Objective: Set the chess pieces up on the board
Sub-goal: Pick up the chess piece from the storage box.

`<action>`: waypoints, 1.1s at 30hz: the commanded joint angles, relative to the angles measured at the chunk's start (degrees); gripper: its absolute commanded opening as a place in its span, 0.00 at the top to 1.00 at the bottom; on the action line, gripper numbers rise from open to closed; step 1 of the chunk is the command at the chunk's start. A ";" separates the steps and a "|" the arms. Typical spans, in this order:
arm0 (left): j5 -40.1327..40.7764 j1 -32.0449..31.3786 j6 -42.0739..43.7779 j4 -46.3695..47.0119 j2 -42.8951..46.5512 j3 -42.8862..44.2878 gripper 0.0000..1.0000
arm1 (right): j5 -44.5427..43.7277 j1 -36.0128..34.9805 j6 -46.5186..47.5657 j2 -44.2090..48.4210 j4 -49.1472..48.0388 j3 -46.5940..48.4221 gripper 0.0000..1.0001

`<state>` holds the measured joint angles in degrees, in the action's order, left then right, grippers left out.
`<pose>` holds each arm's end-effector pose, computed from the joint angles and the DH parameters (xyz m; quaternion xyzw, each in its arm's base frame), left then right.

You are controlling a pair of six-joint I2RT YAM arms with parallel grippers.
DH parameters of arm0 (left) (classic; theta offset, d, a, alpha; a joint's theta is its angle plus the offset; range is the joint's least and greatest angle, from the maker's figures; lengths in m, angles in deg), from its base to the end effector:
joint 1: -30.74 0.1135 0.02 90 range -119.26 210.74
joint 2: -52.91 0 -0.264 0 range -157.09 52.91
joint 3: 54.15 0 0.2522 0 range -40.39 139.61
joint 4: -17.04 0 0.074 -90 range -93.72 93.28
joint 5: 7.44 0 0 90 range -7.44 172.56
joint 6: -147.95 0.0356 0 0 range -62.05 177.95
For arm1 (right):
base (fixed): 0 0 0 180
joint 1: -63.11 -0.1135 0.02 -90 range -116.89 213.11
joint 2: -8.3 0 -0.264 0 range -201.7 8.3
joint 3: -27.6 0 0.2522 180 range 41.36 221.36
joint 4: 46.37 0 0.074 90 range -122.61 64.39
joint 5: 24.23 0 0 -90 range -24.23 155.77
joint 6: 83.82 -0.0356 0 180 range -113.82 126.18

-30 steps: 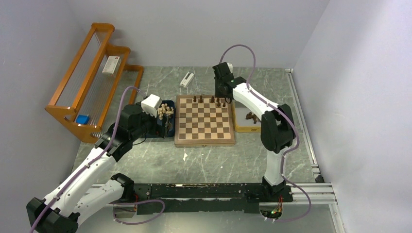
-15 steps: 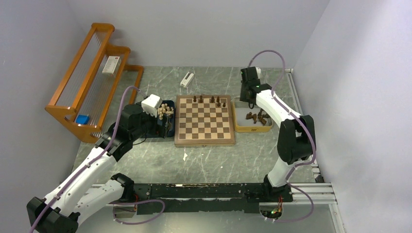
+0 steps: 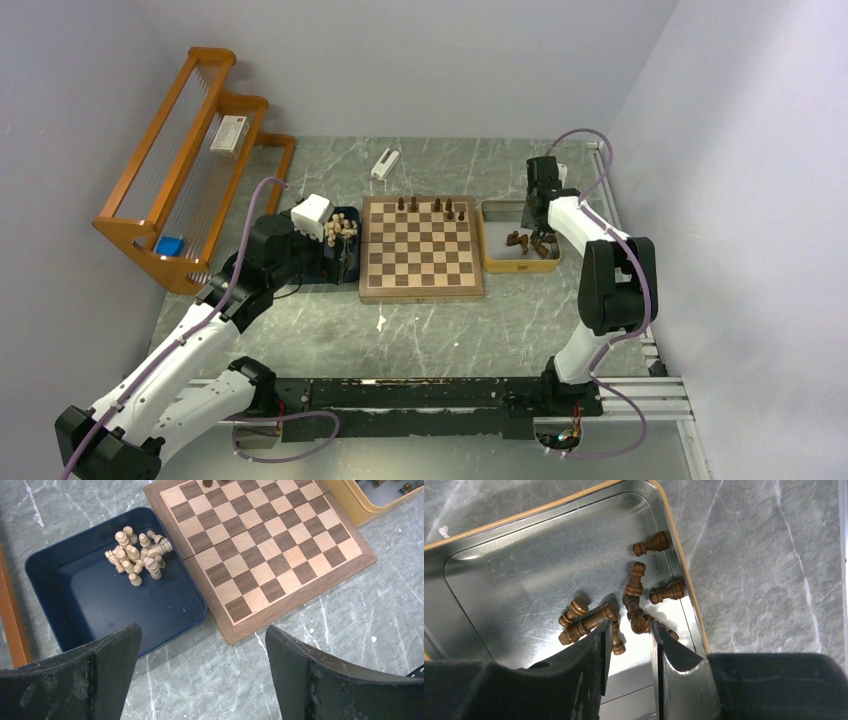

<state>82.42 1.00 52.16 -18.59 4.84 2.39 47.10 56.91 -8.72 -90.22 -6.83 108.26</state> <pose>0.1654 -0.0946 0.2970 0.1777 0.8347 -0.1601 0.4961 0.3563 0.0272 0.2065 0.1172 0.9409 -0.1023 0.3008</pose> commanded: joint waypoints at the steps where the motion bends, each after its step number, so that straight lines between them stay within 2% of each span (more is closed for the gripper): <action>1: -0.47 -0.23 0.42 1.83 0.50 0.02 0.02 | 1.12 1.33 0.59 -1.32 -2.47 -0.34 0.63; 14: -0.39 -0.23 0.40 1.78 0.42 0.10 0.02 | 2.88 2.76 0.44 -3.26 -2.89 -1.22 0.65; 21: -0.40 -0.21 0.42 1.74 0.38 0.11 0.02 | 3.44 3.28 0.70 -3.91 -2.95 -1.58 0.70; 33: -0.19 -0.23 0.42 1.57 0.47 0.28 0.02 | 4.08 3.46 0.46 -3.40 -3.27 -2.46 0.72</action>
<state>82.42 1.00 52.19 -18.59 4.86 2.39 51.18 59.68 -8.30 -93.65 -9.08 106.79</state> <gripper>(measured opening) 0.979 0.290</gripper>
